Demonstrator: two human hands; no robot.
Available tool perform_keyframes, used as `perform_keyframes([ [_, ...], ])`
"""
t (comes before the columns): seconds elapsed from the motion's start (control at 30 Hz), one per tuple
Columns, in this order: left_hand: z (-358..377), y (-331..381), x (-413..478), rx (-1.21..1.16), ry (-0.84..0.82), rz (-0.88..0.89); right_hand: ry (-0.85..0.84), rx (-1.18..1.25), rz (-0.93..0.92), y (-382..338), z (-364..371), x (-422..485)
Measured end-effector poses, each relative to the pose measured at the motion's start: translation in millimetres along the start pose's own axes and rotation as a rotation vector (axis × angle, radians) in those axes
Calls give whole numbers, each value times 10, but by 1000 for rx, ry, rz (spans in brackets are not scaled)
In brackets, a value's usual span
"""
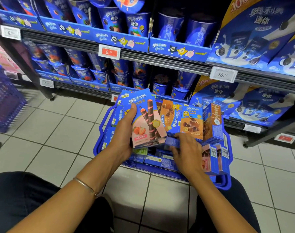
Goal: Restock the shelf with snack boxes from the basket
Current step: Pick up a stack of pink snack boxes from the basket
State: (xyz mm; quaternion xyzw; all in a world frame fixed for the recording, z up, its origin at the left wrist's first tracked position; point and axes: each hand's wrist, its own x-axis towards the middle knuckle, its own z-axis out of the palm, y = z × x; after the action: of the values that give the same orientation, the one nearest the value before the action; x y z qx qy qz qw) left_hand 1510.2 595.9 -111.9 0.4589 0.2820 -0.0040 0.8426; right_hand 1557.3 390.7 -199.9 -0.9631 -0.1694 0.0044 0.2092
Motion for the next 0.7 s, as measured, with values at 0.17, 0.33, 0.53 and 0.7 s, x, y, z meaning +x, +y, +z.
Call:
perform_keyframes([
  [0.17,9,65,-1,-15,-1,36,175,288,84,-55,-260,90],
  [0.33,-10,44,12,68,43,67,328,760,287,-271,-634,177],
  [0.53,-13,-54,52,247,180,181,257,1284,416,-627,-892,195],
  [0.7,72,-68,16,318,143,154,150,1259,405,-993,-724,153],
])
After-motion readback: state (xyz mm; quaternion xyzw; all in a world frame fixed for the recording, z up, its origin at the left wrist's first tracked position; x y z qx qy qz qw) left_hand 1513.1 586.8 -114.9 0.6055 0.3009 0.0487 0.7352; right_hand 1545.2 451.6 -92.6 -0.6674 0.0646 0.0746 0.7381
